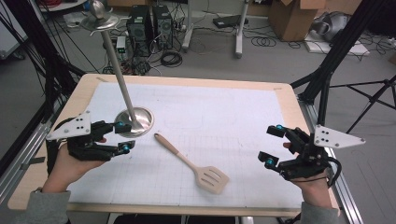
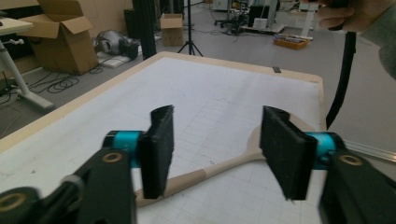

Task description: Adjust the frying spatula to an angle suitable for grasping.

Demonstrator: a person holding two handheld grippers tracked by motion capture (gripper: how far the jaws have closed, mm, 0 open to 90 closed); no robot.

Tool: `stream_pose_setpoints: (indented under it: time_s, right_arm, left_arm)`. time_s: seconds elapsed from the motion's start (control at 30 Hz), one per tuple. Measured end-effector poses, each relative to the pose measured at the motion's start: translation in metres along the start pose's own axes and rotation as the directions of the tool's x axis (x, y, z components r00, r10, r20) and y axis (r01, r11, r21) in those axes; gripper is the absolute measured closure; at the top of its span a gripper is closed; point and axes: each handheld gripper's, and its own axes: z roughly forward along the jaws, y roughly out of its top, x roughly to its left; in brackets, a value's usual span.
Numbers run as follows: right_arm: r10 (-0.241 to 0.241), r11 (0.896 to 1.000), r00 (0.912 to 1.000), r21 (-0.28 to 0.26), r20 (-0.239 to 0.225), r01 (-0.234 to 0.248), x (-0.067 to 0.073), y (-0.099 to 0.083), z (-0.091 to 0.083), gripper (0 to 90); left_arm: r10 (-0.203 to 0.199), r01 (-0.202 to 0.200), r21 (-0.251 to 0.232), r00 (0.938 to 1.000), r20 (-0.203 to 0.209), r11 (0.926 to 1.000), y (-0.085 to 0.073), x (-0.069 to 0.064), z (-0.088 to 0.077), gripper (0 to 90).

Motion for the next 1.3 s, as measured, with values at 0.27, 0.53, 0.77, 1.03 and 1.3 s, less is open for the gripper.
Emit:
stream_pose_setpoints:
  time_s: [0.27,0.53,0.77,1.03,1.3]
  right_arm:
    - [-0.012,1.0,0.9993,-0.005,-0.035,0.012,0.002,-0.002,0.0,10.8]
    - [-0.013,1.0,0.9999,-0.005,-0.001,0.013,0.004,-0.002,-0.004,10.8]
    - [-0.011,1.0,0.9998,-0.007,0.014,0.011,0.005,-0.003,-0.009,10.9]
    - [-0.024,1.0,0.999,-0.001,0.037,0.024,0.01,-0.005,-0.012,10.9]
    - [-0.032,0.999,0.999,0.043,0.03,0.03,0.015,-0.009,-0.007,10.8]
  left_arm:
    - [0.031,-0.03,0.031,0.9994,-0.013,0.9991,-0.007,-0.002,0.014,71.6]
    - [-0.009,0.009,-0.001,0.9999,0.014,1.0,-0.01,-0.004,0.025,88.2]
    - [-0.022,0.022,0.037,0.9997,0.003,0.9991,-0.017,-0.002,0.039,89.4]
    - [-0.031,0.032,0.05,0.9992,-0.023,0.9982,-0.025,0.002,0.057,89.5]
    - [-0.039,0.04,0.072,0.9991,-0.017,0.9966,-0.038,0.004,0.075,89.5]
